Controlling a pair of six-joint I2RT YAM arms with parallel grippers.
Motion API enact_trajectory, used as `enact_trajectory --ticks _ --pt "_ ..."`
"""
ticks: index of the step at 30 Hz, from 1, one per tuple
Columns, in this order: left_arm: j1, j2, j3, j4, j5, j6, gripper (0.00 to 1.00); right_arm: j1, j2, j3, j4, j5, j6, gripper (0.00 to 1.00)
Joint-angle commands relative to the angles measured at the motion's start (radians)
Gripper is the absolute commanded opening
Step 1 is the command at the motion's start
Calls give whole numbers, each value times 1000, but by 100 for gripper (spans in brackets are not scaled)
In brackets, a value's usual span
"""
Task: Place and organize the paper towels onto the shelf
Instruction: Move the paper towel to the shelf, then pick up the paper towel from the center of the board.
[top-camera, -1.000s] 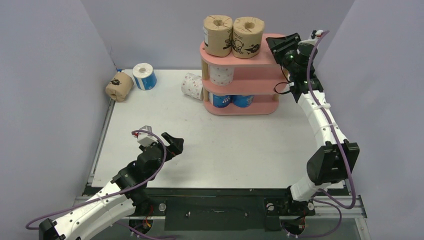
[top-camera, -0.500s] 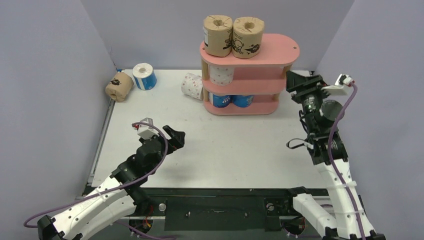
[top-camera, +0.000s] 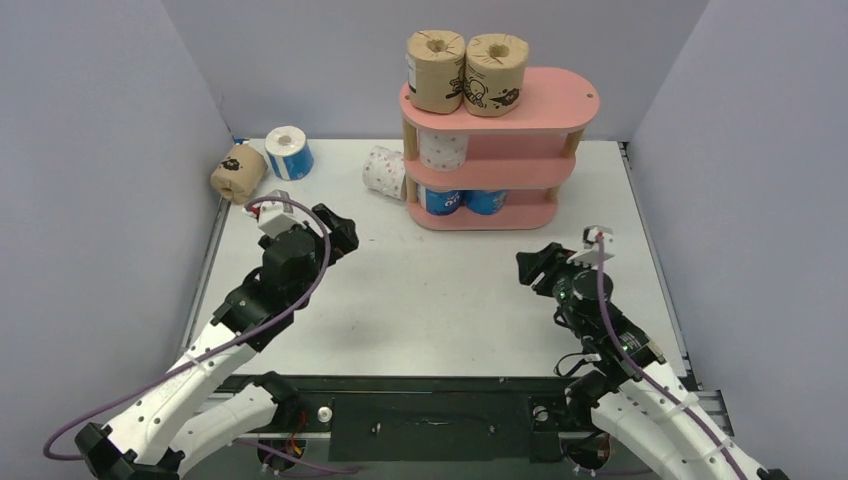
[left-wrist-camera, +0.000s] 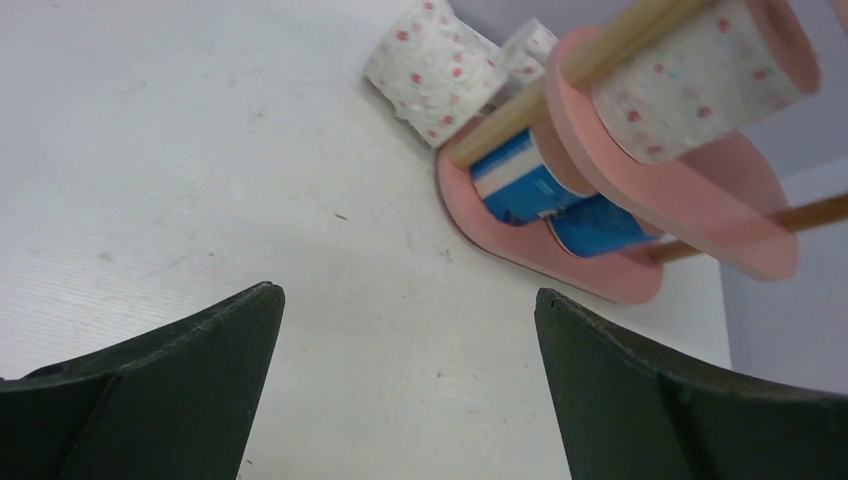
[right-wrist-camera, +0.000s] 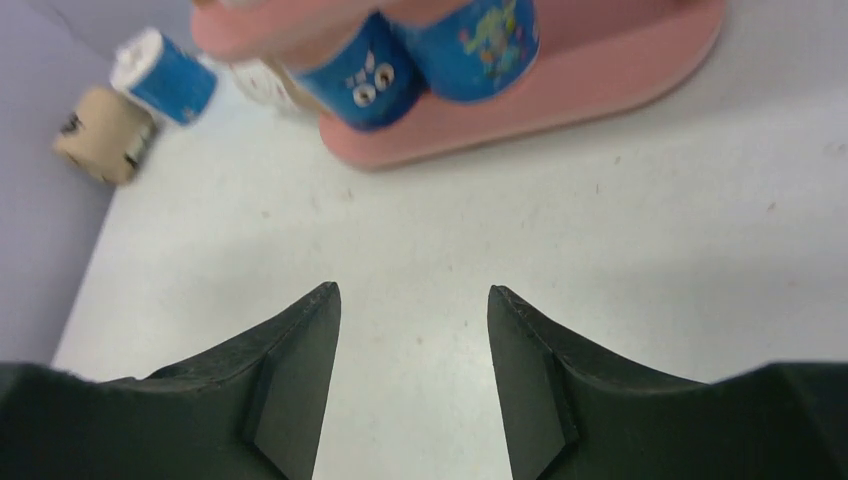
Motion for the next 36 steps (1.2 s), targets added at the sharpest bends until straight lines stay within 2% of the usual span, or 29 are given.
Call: enact_trajectory --ticks 1,4,7,8,10,12,17,23,27,31,36 --pt "163 69 74 -75 94 -6 96 134 66 -85 59 84 33 52" --pt "361 113 79 -43 233 -73 96 210 129 -125 123 88 49 52" --pt "491 195 95 -7 366 -143 96 256 204 -135 168 114 46 52" --pt "576 254 125 6 396 -233 96 288 244 -137 174 146 45 52" --pt "618 316 159 12 386 -279 96 317 280 -132 163 186 40 53" --pt "646 381 194 21 348 -355 96 340 304 -131 150 226 40 55" --pt "695 597 318 96 280 -365 96 353 325 -157 162 220 64 62" --pt "796 875 572 49 352 -311 96 354 309 -162 118 250 32 66" --pt "822 1018 679 120 391 -293 96 353 282 -194 163 238 23 68" --pt "832 1188 897 75 437 -259 97 352 295 -189 152 260 18 68" --pt "832 1313 964 181 493 -231 99 351 310 -188 152 277 15 67"
